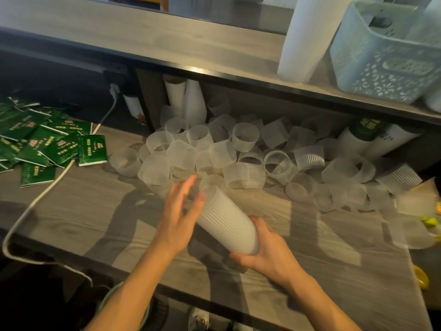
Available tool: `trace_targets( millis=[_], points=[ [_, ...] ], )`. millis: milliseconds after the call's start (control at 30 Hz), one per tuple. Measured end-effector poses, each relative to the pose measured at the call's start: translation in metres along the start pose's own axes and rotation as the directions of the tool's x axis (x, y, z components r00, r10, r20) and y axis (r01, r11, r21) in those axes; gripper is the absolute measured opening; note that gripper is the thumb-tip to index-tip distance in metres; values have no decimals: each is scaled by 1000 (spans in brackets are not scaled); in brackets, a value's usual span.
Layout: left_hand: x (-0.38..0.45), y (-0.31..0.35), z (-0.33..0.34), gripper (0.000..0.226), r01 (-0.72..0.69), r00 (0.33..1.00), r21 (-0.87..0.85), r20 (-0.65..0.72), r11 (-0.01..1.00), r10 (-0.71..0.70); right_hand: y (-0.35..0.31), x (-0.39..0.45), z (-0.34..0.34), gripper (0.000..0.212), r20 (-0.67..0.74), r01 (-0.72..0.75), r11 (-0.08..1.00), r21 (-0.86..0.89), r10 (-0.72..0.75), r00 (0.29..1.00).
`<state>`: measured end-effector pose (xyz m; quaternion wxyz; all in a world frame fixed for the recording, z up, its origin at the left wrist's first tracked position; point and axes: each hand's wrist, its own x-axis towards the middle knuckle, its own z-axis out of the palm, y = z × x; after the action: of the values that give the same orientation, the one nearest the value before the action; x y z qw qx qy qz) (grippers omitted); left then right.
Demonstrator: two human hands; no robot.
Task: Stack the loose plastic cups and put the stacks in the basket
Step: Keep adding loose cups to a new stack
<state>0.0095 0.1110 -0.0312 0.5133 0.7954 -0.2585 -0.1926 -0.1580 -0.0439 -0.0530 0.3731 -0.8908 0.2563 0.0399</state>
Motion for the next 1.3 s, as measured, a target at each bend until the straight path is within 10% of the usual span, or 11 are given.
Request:
trace_targets(
  millis=[200, 500, 867, 1300],
  points=[
    [42, -29, -28, 73, 63, 843, 300, -526, 952, 110, -7, 7, 3, 87, -33, -10, 1000, -5, 10, 999],
    [100, -68, -43, 115, 316, 853, 322, -509, 892, -118, -10, 9, 5, 88, -71, -26, 1000, 15, 27, 997],
    [81, -54, -53, 72, 122, 779, 158, -627, 980, 4, -3, 5, 1, 102, -134, -80, 997, 14, 81, 988],
    [46, 33, -28, 65, -231, 970, -114, -102, 966, 220, 4, -5, -15, 84, -203, -44, 999, -3, 42, 978]
  ],
)
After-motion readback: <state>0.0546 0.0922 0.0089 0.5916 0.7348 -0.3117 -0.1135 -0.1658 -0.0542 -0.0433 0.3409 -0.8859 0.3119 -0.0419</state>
